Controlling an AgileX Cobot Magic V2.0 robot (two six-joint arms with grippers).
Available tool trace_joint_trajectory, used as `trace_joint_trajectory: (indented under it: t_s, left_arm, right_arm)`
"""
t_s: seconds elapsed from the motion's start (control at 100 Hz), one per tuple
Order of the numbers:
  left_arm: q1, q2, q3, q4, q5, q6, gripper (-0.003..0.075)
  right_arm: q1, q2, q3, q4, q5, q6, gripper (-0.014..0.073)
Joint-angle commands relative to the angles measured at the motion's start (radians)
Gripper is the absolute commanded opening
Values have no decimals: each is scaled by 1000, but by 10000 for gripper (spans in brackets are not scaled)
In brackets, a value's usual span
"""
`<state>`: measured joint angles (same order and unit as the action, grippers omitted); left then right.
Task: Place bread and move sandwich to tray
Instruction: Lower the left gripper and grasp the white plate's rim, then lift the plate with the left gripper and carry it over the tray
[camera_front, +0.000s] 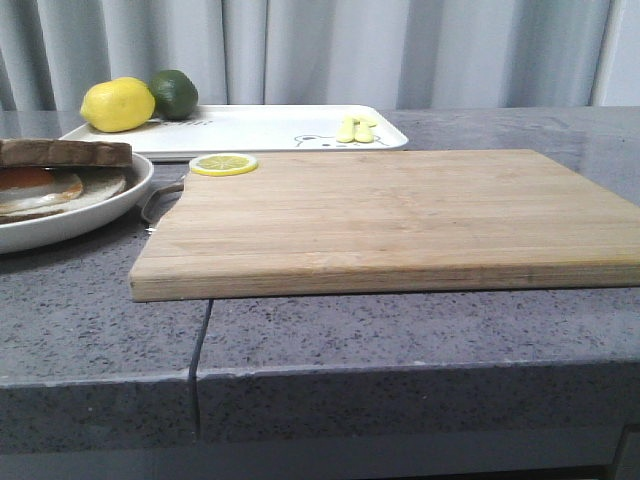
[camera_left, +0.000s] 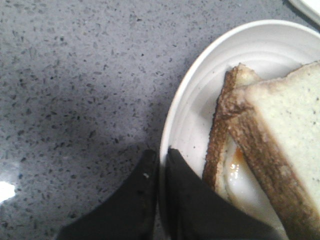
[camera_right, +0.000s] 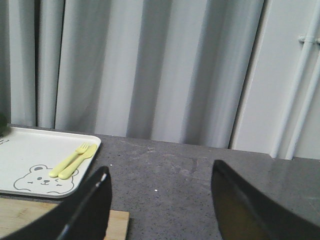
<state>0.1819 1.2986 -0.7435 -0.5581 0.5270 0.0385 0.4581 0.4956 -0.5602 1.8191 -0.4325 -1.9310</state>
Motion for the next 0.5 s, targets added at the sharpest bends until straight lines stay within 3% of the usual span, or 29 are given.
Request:
trace_joint_trajectory:
  t_s: [0.0, 0.49]
  left_arm:
    - [2, -31, -31, -72, -48, -2, -19]
    - [2, -157, -108, -177, -2, 3, -19]
  right_arm:
    - [-7, 1, -25, -31, 24, -9, 445]
    - [-7, 1, -25, -31, 24, -9, 445]
